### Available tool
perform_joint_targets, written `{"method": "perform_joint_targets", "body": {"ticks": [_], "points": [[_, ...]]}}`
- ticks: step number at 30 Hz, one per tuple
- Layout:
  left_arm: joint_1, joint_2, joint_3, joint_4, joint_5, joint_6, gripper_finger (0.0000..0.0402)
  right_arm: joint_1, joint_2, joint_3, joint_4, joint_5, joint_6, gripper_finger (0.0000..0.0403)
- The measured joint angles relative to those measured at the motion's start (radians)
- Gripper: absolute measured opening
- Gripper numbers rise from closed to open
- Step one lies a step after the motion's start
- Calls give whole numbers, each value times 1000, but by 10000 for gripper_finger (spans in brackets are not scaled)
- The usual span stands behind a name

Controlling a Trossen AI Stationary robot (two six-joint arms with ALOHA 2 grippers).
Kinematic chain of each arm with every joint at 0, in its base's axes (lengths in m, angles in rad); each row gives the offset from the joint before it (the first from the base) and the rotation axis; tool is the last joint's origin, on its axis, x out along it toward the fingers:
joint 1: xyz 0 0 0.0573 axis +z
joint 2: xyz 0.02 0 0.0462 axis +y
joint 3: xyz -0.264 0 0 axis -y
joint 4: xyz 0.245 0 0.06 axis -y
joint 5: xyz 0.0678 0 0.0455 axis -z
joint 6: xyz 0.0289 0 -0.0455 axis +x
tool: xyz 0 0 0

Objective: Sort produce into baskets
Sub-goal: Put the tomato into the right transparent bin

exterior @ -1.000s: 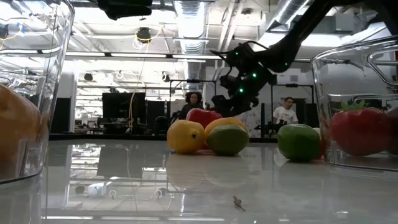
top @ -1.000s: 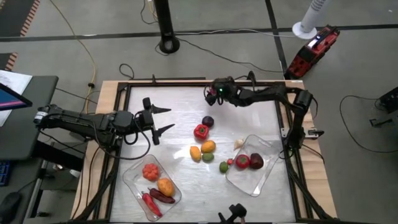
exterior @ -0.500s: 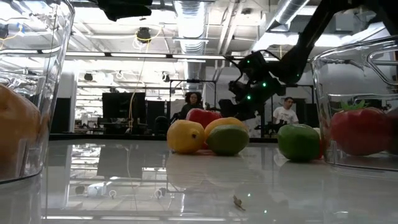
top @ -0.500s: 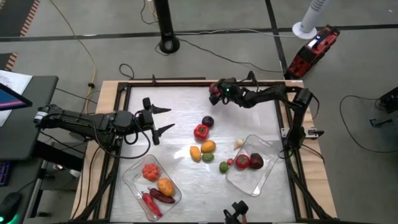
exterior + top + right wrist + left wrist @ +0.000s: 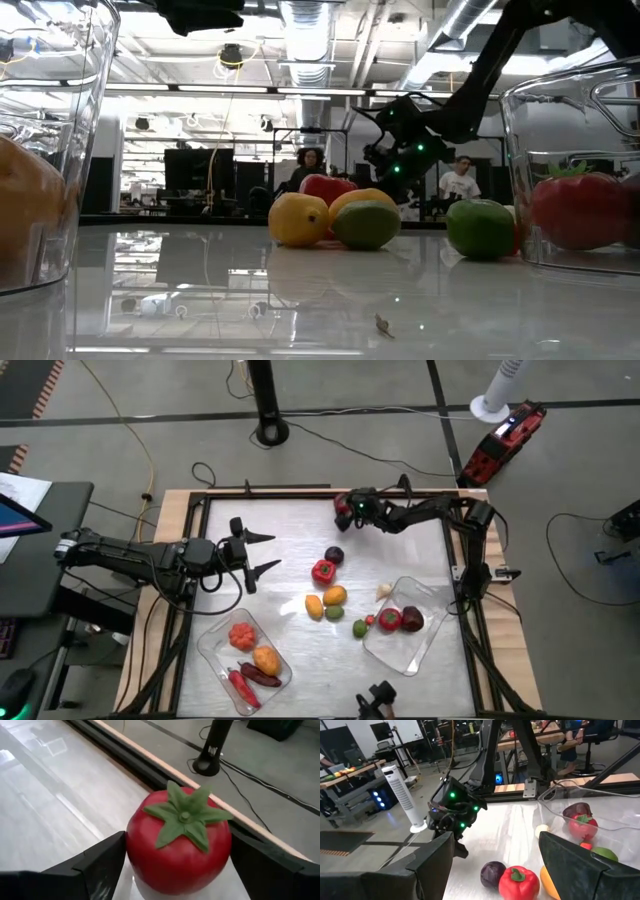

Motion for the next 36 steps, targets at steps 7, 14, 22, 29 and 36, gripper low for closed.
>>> {"method": "perform_joint_targets", "body": {"ticks": [7,14,22,29,36], "points": [[0,0,0,-4,0,3,279,-9,0,7,0,-25,0,323],[0,0,0,-10,-1,3,279,-4,-3,8,-32,-37,-5,317],[0,0,0,-10,-4,3,279,95,-150,7,-265,-38,-47,316],[0,0,0,-10,-9,8,279,228,-410,7,-585,-37,-68,316],[0,0,0,-13,-8,29,279,370,-599,7,-854,-154,-41,316]]}}
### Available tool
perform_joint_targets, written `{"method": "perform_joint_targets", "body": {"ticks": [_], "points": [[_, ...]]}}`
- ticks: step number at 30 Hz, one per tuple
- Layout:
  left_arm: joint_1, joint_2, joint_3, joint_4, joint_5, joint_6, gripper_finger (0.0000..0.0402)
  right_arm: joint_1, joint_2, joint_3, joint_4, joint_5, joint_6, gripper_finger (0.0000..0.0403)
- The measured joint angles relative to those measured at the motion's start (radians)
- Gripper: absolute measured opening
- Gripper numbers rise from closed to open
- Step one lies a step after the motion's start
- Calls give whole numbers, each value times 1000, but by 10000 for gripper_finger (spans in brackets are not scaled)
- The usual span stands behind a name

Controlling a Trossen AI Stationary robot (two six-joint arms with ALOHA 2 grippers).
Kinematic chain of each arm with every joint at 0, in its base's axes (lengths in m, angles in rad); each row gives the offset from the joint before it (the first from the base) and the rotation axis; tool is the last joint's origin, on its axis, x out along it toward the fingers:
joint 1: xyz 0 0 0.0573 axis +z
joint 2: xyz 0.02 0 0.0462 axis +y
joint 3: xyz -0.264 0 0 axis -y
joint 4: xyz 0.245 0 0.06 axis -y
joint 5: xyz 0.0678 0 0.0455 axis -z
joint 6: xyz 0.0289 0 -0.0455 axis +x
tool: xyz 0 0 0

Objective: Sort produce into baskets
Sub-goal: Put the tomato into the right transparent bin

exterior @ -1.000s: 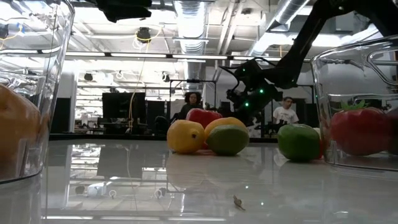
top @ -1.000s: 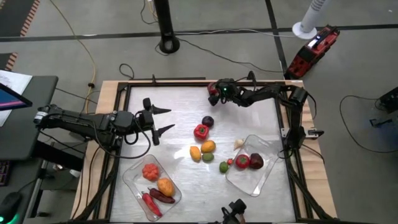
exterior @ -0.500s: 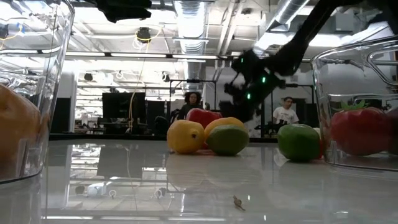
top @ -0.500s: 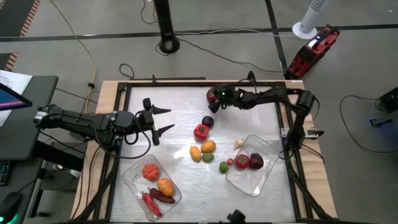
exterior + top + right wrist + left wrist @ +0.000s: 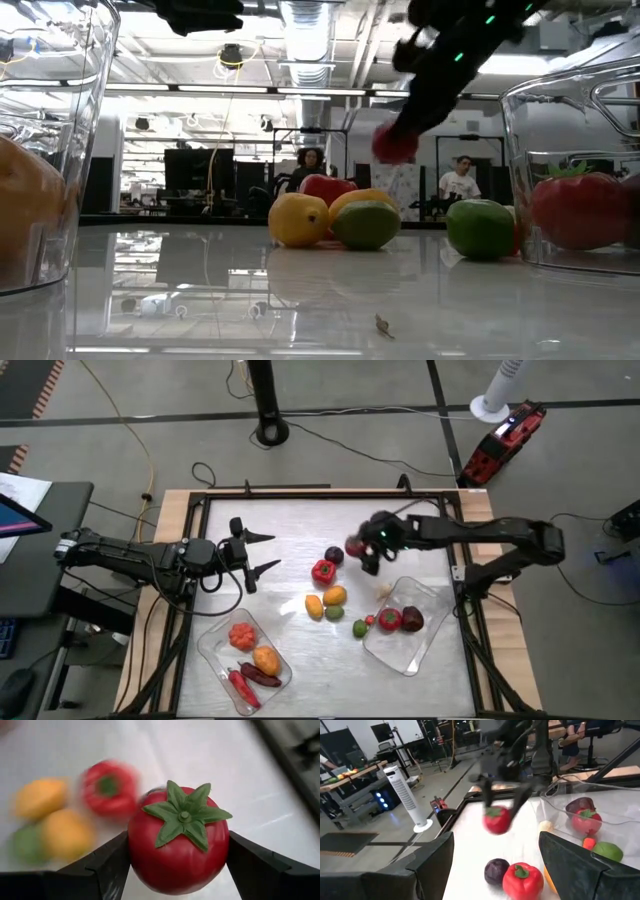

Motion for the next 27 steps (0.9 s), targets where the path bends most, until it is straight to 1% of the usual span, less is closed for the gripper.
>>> {"method": "perform_joint_targets", "body": {"ticks": [4,6,8,10,12,14,17,23,27], "points": [[0,0,0,-1,0,2,279,99,-100,0,-164,-57,49,321],[0,0,0,0,-1,11,279,150,-156,0,-218,-77,59,323],[0,0,0,6,-3,20,279,190,-206,0,-266,-119,72,324],[0,0,0,12,-11,28,279,214,-246,0,-304,-172,86,325],[0,0,0,13,-28,36,279,224,-275,0,-341,-225,136,325],[0,0,0,13,-42,40,279,224,-291,0,-397,-299,196,326],[0,0,0,13,-54,54,279,231,-294,0,-491,-371,271,326],[0,0,0,13,-55,55,279,237,-239,0,-599,-358,383,332],[0,1,0,28,-66,91,279,243,-177,0,-609,-355,389,350]]}}
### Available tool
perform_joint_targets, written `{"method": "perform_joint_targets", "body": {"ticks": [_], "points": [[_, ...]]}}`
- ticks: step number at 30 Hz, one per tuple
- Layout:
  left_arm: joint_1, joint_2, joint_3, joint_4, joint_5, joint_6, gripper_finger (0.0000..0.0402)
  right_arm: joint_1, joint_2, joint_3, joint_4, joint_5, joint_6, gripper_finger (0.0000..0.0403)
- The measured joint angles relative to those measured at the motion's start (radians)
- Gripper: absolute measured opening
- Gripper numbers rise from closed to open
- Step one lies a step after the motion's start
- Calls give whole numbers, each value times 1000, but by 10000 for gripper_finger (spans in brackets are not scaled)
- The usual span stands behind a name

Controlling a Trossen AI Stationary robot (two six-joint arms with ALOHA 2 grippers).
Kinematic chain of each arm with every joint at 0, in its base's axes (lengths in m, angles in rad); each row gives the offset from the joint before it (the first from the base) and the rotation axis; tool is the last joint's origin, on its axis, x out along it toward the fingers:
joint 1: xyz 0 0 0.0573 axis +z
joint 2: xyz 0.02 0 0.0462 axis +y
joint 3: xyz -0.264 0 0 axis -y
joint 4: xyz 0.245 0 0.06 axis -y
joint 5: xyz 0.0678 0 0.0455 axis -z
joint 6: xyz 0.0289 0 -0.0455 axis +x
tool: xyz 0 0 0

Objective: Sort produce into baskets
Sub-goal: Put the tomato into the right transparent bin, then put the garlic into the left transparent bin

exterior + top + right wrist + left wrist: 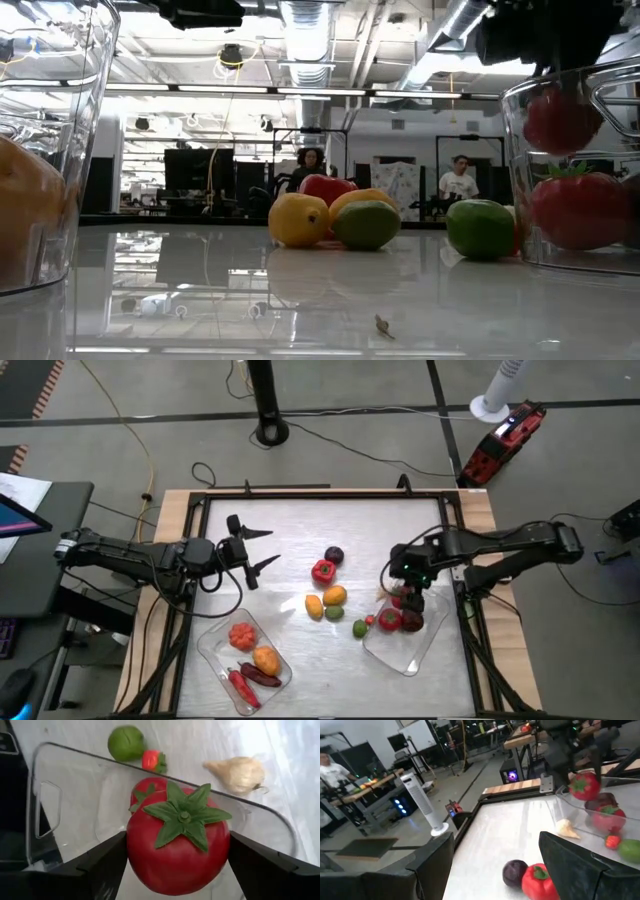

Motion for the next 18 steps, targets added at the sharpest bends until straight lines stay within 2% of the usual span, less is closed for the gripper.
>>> {"method": "perform_joint_targets", "body": {"ticks": [8,13,18], "points": [[0,0,0,46,-15,41,279,3,83,0,-2,-5,26,372],[0,0,0,46,-16,59,279,2,87,2,-8,-68,30,373],[0,0,0,46,-15,55,279,11,85,87,-74,-72,49,373]]}}
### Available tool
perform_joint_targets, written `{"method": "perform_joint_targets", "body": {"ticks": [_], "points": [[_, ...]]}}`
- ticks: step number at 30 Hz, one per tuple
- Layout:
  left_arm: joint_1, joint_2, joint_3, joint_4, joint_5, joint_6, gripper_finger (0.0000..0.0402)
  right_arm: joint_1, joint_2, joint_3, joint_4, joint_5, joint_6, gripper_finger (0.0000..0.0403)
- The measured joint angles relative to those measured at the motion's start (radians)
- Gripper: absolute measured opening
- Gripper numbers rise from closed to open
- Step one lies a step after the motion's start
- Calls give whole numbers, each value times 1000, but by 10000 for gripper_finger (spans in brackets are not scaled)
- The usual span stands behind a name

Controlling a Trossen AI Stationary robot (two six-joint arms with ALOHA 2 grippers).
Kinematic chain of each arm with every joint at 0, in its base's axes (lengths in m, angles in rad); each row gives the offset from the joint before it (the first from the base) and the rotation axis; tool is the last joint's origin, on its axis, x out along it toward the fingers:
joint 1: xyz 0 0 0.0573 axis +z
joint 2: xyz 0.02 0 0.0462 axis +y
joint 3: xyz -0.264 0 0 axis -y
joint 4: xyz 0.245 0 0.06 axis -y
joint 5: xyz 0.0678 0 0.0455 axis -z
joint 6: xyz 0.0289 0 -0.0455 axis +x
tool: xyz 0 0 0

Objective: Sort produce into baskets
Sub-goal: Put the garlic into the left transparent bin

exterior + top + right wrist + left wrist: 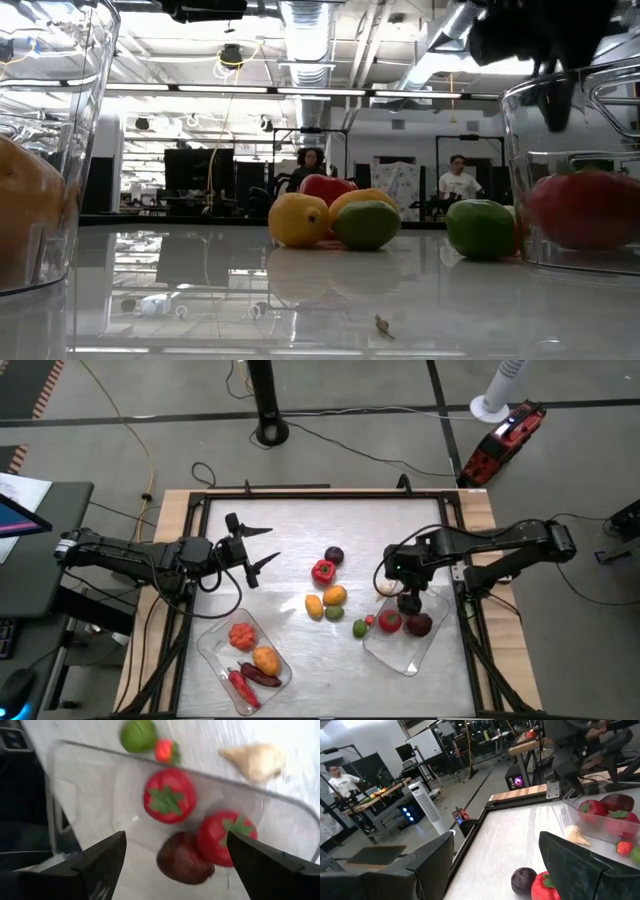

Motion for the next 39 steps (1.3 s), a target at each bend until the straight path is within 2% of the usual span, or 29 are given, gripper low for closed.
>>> {"method": "perform_joint_targets", "body": {"ticks": [5,9,15,19,24,33,39], "points": [[0,0,0,15,0,-1,279,22,11,77,56,67,-20,373],[0,0,0,16,0,-8,279,4,71,122,78,155,-24,372],[0,0,0,14,1,-17,279,-63,286,226,21,186,-108,372],[0,0,0,5,1,-21,279,-98,442,318,-91,190,-167,372],[0,0,0,-26,1,-15,279,-108,583,384,-224,248,-218,372],[0,0,0,-32,1,-17,279,-108,675,388,-263,250,-242,372],[0,0,0,-33,1,-25,279,-124,684,363,-281,230,-265,359]]}}
